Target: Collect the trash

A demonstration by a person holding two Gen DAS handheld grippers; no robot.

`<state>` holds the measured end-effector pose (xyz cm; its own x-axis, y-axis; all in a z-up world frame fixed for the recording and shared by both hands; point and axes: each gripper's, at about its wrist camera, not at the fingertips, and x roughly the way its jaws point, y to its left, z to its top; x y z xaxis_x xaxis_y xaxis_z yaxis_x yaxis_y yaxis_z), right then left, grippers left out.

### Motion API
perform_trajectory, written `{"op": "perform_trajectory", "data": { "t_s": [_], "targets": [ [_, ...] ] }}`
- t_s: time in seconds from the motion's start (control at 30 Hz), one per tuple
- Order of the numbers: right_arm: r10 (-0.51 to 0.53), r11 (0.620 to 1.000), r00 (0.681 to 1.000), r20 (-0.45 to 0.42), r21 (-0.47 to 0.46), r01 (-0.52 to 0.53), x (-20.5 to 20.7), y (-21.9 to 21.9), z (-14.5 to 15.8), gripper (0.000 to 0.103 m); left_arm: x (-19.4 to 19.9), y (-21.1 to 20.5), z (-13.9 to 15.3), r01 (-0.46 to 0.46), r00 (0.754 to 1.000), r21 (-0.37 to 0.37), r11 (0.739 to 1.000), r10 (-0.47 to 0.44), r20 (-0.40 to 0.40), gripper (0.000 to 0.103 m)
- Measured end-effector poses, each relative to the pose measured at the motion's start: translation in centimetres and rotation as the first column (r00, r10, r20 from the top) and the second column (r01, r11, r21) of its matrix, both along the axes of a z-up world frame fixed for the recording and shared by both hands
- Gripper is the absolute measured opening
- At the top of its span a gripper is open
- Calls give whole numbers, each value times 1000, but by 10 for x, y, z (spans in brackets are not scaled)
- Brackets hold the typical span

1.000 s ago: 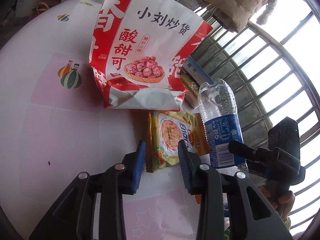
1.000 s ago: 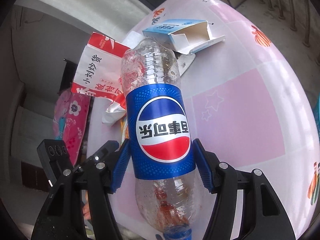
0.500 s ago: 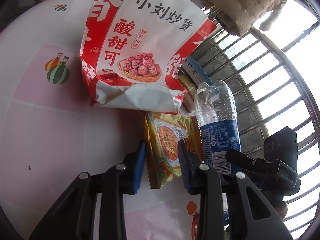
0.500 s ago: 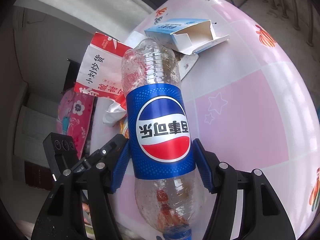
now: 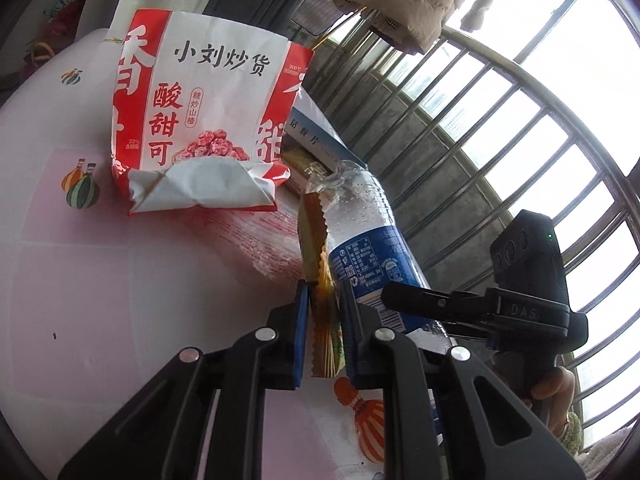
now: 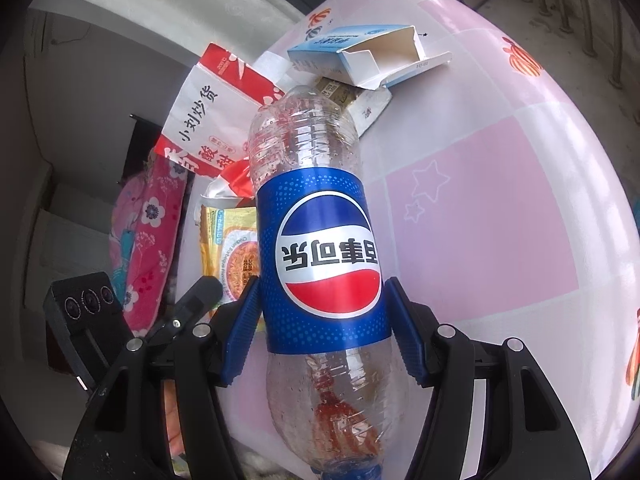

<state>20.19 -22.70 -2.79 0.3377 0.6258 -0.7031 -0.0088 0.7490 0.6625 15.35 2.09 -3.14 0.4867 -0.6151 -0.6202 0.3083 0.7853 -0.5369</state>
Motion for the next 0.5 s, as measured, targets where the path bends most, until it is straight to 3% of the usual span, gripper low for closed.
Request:
{"op": "perform_trajectory", "data": {
  "t_s": [0.17, 0.5],
  "targets": [
    [-16, 1000, 1000, -1, 8, 16, -1, -5, 1, 58, 10, -9, -9, -4, 999, 35, 999, 6, -47, 14],
    [-28, 999, 1000, 5, 19, 28, -3, -5, 3, 58, 8, -22, 3, -6, 1000, 126, 992, 7, -9, 11]
  ]
}}
